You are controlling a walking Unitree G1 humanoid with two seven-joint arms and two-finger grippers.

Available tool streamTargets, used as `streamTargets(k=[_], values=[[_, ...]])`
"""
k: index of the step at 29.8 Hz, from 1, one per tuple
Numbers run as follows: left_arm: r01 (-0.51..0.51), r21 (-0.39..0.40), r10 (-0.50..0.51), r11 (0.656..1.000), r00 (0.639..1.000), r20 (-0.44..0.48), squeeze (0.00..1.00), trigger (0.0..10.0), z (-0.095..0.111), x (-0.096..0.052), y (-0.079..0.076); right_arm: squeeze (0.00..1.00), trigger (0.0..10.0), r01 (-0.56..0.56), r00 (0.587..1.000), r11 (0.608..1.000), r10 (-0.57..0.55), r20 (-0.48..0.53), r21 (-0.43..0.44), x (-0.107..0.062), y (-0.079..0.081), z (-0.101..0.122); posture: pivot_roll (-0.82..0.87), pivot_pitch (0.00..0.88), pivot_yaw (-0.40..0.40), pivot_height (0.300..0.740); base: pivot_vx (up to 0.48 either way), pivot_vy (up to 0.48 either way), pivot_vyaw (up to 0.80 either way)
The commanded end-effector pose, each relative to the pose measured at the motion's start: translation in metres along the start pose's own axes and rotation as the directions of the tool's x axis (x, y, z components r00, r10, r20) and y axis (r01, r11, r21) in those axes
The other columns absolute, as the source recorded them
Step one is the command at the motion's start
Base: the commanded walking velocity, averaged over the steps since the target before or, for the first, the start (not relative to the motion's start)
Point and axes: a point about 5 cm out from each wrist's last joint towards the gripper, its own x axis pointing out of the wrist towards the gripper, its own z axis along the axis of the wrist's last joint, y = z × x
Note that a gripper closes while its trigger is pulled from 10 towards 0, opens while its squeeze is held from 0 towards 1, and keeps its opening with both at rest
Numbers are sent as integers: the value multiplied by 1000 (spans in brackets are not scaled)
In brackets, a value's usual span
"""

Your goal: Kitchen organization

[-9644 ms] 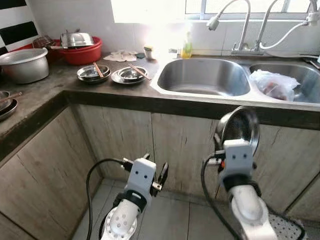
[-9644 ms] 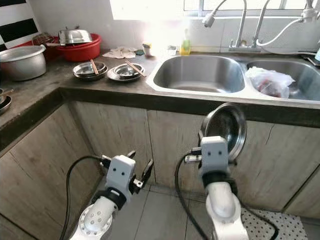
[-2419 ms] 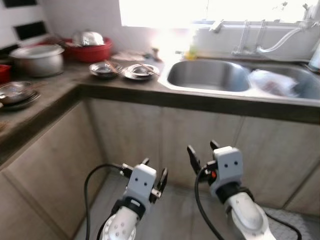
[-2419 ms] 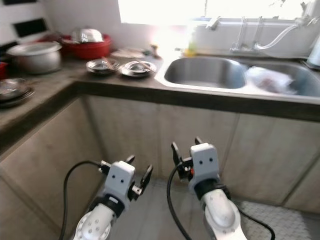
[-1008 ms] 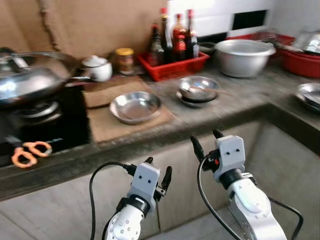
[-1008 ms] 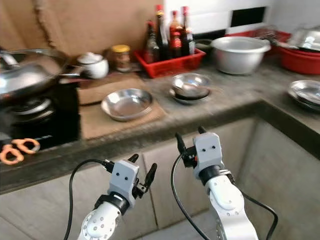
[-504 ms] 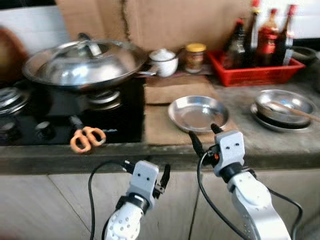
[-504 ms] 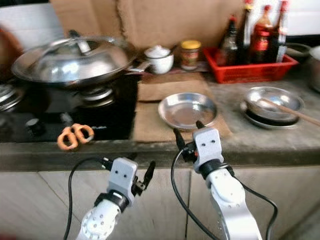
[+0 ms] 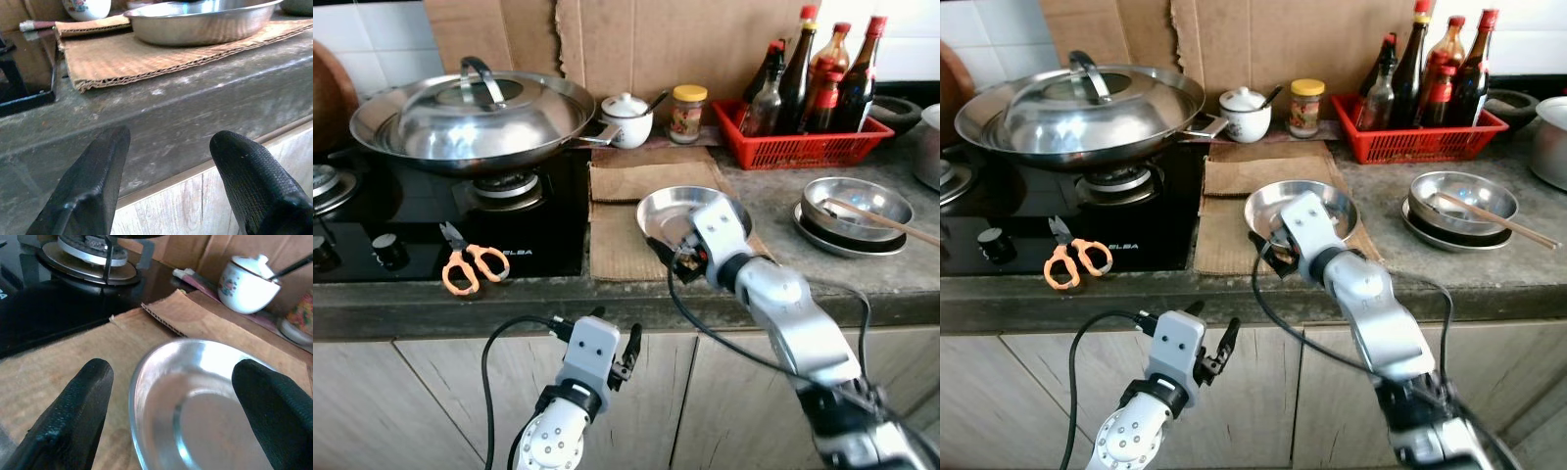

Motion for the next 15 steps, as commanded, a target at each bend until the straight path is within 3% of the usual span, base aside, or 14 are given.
streamTargets(k=[1,6,12,15], values=[[-9,4,9,1000,1000,2,0,10000,1,-1,0,0,10000,-80,994,997,80,-81,-3,5,0,-4,123,4,-69,740,0,0,0],[-13,2,13,1000,1000,2,0,10000,1,-2,-2,0,10000,-182,965,983,176,-195,-12,10,-4,-5,125,3,-79,740,0,0,0],[-17,-4,17,1000,1000,2,0,10000,2,-2,-4,0,10000,-172,939,984,149,-310,-46,11,-13,-15,120,8,-82,740,0,0,0],[-19,-5,19,1000,1000,3,0,10000,2,-2,-3,0,10000,-170,929,985,154,-336,-19,12,-13,-19,116,13,-81,740,0,0,0]])
